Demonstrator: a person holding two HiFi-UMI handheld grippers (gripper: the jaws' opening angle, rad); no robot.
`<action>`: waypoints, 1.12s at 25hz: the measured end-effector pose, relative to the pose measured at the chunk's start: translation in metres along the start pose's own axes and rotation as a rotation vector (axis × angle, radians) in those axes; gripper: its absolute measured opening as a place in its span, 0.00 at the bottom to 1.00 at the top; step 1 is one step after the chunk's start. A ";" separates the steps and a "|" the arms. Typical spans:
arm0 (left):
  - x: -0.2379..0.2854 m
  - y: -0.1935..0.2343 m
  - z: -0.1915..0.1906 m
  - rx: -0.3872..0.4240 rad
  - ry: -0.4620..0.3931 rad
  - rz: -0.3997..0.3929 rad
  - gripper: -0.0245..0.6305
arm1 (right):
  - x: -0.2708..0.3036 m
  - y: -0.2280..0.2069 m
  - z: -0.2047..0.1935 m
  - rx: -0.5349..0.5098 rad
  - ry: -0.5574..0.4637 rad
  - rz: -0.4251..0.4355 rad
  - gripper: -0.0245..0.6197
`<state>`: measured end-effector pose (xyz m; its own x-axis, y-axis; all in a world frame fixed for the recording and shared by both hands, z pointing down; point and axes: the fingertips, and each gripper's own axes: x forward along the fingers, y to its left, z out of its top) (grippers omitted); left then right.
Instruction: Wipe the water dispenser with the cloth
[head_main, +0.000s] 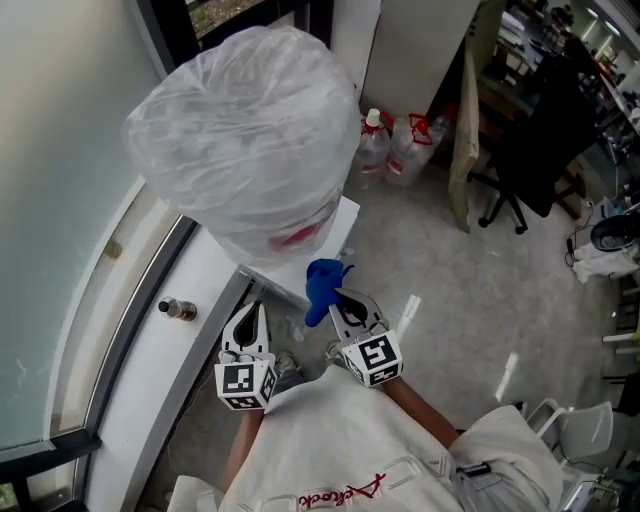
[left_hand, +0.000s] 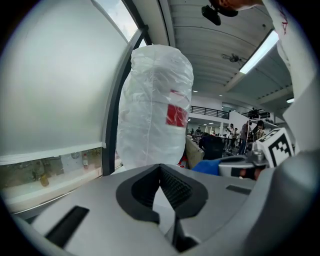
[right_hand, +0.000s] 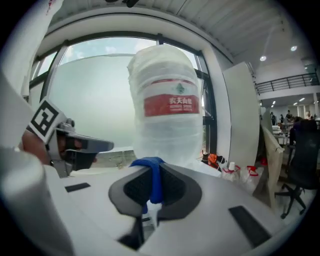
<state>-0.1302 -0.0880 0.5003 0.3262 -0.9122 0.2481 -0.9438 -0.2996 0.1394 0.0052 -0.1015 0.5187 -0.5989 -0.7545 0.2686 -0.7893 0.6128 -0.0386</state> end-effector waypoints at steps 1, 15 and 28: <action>-0.001 0.001 0.000 -0.003 -0.002 -0.001 0.05 | -0.004 0.013 -0.005 0.017 0.011 0.018 0.07; -0.021 0.025 -0.007 -0.027 0.001 0.057 0.05 | 0.046 0.003 -0.081 0.050 0.190 -0.006 0.07; -0.013 0.027 -0.003 -0.029 0.003 0.113 0.05 | 0.095 -0.068 -0.096 0.020 0.256 -0.052 0.07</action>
<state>-0.1594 -0.0833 0.5033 0.2179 -0.9389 0.2666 -0.9727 -0.1865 0.1384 0.0152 -0.1922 0.6392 -0.5054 -0.6995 0.5052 -0.8224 0.5678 -0.0366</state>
